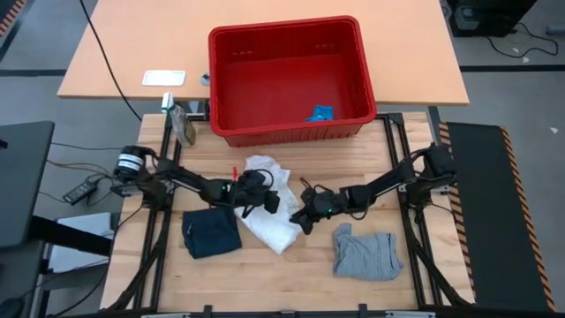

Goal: Fold laundry
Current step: Fold the white dress

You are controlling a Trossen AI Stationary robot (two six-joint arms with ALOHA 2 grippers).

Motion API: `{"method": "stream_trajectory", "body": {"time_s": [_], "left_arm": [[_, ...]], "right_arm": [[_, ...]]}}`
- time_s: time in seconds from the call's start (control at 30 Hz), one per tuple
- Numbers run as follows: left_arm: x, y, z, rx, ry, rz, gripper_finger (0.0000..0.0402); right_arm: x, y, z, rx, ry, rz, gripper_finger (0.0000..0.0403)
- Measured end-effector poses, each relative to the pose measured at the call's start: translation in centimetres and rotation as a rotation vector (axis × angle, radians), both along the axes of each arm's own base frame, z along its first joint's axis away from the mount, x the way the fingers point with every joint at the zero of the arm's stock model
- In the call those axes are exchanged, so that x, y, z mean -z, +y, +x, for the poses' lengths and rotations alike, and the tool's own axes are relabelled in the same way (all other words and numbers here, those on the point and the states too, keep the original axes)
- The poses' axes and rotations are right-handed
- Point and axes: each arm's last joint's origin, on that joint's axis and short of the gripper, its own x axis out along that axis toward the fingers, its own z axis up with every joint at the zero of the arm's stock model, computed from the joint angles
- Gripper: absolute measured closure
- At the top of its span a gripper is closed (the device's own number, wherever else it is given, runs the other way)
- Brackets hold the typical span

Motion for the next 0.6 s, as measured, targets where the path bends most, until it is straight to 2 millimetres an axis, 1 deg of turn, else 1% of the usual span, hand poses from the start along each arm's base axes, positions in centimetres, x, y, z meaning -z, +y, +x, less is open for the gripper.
{"method": "stream_trajectory", "body": {"time_s": [0.07, 0.17, 0.27, 0.37, 0.47, 0.53, 0.6], "left_arm": [[0.6, 0.6, 0.1, -0.015, 0.018, -0.015, 0.0210], [0.7, 1.4, 0.0, -0.060, 0.020, -0.068, 0.0210], [0.2, 1.9, 0.0, -0.056, -0.002, -0.102, 0.0210], [-0.8, 2.0, 0.0, -0.008, -0.039, -0.098, 0.0210], [-2.7, 2.0, 0.3, 0.081, -0.133, -0.063, 0.0210], [-4.6, 1.7, 0.5, 0.194, -0.227, -0.027, 0.0210], [-6.5, 1.0, 0.2, 0.304, -0.292, 0.026, 0.0210]], "right_arm": [[1.0, 0.6, -0.3, 0.055, 0.072, 0.056, 0.0285], [1.3, 2.1, -1.0, 0.105, 0.134, 0.113, 0.0294], [1.0, 3.9, -1.7, 0.065, 0.160, 0.154, 0.0299], [0.3, 5.3, -2.4, -0.005, 0.172, 0.194, 0.0300], [-1.1, 6.1, -3.0, -0.035, 0.132, 0.196, 0.0300], [-2.6, 6.2, -3.2, -0.017, 0.064, 0.158, 0.0300], [-4.0, 5.9, -3.3, 0.022, -0.007, 0.105, 0.0300]]}}
